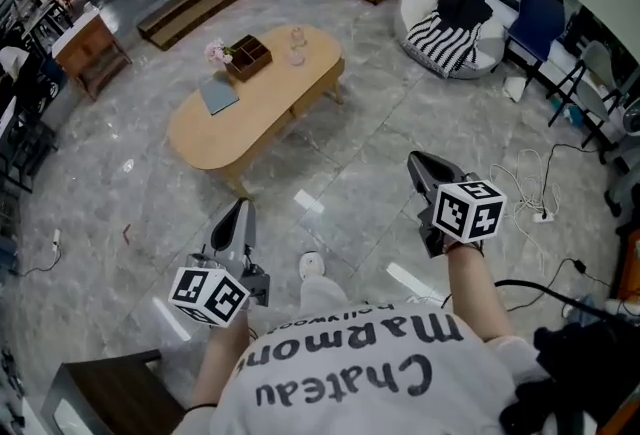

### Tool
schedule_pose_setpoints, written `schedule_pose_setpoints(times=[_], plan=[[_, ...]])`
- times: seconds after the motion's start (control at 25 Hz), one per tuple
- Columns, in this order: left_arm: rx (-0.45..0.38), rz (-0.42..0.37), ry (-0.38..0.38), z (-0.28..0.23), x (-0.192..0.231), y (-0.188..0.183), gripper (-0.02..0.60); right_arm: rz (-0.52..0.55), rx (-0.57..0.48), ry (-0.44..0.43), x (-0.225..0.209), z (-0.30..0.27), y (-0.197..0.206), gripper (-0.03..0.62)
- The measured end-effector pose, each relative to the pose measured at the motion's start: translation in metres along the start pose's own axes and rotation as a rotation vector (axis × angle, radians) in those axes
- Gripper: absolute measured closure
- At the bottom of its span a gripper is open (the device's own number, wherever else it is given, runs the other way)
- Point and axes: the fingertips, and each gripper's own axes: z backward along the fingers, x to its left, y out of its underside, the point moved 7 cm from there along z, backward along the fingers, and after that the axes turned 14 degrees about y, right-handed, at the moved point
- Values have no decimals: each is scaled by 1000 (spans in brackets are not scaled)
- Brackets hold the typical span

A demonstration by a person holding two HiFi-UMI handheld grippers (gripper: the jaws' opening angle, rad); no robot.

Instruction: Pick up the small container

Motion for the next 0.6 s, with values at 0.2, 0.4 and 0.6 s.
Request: schedule_pose_setpoints(times=[0.2, 0.4, 0.6], plan=[[4, -16, 37, -42, 65, -38, 568, 1, -32, 13, 24, -62, -44, 579], [1, 2, 90, -80, 122, -74, 568, 6, -70, 18, 48, -119, -81, 579], [-11, 3, 111, -104, 174, -91, 568, 5, -78, 23, 67, -171, -92, 579]])
